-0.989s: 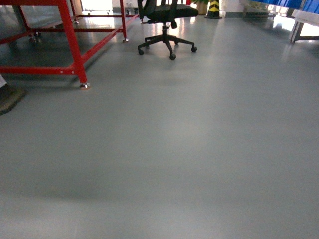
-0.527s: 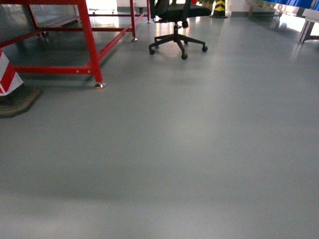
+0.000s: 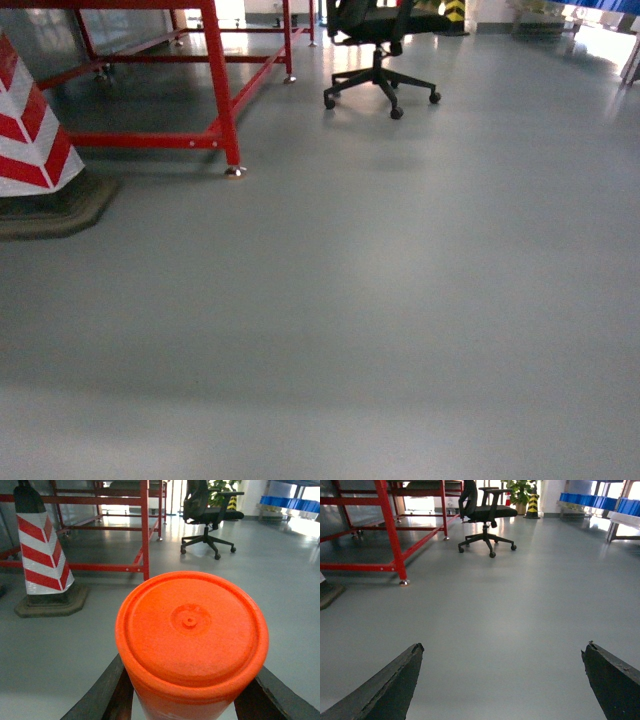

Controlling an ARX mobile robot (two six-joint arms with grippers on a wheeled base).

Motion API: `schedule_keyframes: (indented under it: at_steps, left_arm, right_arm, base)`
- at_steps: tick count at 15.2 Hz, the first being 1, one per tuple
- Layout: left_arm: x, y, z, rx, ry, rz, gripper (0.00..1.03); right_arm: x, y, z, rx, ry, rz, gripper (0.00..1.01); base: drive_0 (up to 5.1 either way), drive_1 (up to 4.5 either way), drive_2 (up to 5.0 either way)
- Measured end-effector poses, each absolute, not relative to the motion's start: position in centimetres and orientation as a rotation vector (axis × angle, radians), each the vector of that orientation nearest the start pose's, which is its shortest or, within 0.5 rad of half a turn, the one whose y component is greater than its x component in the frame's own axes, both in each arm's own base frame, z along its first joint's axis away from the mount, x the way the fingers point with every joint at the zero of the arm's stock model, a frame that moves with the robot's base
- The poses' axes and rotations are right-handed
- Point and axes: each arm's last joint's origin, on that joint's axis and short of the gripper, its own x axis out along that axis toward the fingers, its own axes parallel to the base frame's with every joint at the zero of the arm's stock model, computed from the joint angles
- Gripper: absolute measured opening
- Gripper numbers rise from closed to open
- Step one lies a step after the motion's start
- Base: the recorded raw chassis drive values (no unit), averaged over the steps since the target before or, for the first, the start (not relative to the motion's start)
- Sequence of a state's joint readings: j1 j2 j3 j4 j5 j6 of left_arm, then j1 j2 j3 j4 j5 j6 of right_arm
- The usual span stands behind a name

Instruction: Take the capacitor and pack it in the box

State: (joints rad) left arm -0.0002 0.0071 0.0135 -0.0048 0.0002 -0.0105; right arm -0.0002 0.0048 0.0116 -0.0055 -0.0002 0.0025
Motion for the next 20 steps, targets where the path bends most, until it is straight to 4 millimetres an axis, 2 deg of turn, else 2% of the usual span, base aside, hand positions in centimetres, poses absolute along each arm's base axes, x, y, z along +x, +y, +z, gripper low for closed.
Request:
schedule_keyframes:
  at_steps: [20]
  left_arm:
    - [9.73,0.0,16.7,-0.01,0.0,0.0,0.44]
  right_arm:
    - [9.73,0.0,16.63,0.002,0.002,0.0,0.98]
  base:
    - [-4.9,2.51,2.5]
